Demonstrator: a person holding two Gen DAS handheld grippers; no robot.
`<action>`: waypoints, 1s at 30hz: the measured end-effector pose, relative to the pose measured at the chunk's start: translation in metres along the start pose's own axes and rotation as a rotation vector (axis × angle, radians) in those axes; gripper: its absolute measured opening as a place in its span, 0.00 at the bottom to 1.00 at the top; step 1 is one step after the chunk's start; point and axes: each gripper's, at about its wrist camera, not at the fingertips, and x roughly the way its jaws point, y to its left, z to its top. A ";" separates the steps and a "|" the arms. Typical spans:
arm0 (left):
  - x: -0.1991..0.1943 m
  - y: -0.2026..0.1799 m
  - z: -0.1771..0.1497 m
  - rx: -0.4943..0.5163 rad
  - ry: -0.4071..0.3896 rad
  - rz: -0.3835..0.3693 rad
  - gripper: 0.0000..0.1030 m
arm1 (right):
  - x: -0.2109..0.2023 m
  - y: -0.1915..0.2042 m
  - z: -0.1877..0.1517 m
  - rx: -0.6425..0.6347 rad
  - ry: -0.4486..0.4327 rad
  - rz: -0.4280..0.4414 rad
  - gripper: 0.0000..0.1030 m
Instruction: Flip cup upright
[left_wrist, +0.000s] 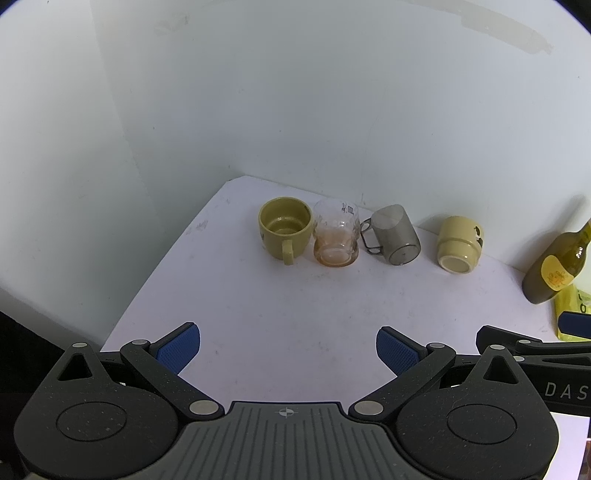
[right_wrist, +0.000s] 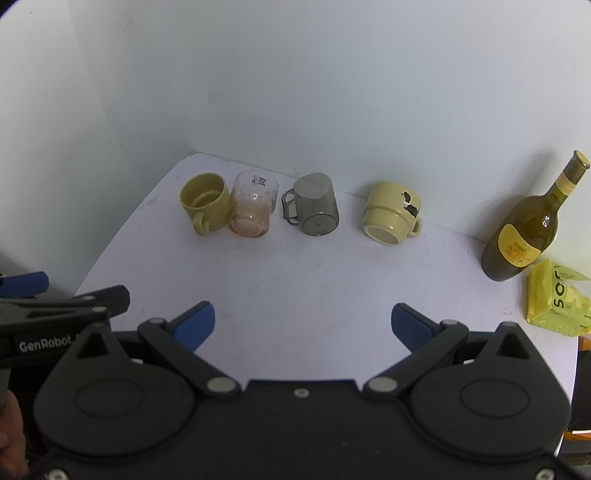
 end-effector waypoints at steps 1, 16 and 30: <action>0.000 0.000 0.000 -0.001 0.001 0.000 1.00 | 0.000 0.001 0.000 0.000 0.001 0.000 1.00; -0.001 0.000 -0.001 -0.002 0.002 -0.002 1.00 | 0.001 0.002 -0.001 0.003 0.004 0.000 1.00; -0.005 0.002 -0.004 -0.016 -0.014 -0.026 1.00 | -0.005 0.004 0.000 -0.001 -0.013 -0.022 1.00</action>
